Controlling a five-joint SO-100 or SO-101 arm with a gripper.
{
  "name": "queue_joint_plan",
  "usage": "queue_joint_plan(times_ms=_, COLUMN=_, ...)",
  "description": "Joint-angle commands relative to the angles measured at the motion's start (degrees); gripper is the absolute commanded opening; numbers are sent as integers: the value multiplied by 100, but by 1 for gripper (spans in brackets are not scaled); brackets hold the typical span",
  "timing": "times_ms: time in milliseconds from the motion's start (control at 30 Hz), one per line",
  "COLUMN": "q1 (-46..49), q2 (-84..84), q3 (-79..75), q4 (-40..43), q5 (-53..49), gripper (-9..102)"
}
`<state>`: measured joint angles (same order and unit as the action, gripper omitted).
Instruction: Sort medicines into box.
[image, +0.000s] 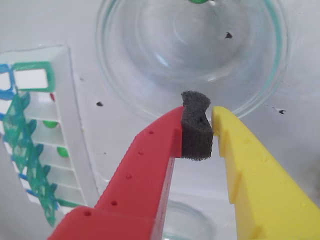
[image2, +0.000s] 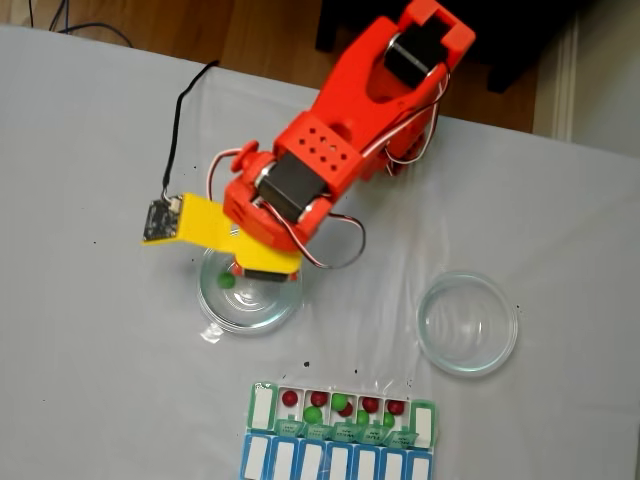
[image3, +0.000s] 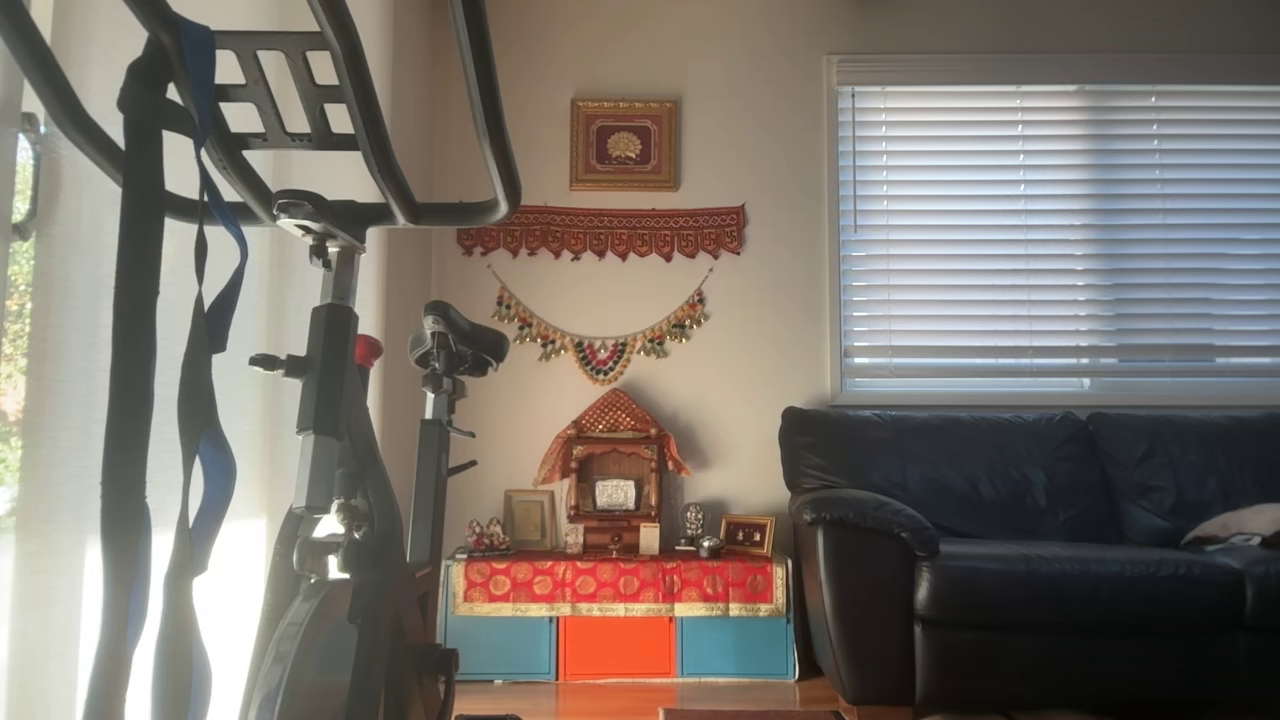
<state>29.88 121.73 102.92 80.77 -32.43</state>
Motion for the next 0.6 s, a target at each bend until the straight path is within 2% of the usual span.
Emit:
queue_joint_plan(times_ms=0, q1=290, q2=791, q3=501, q4=-483, q5=-202, gripper=2)
queue_joint_plan(times_ms=100, q1=492, q2=1020, q3=1116, q4=-1178, q5=-299, gripper=2)
queue_joint_plan(times_ms=567, q1=712, q2=396, q3=598, q4=-940, q5=-70, gripper=2)
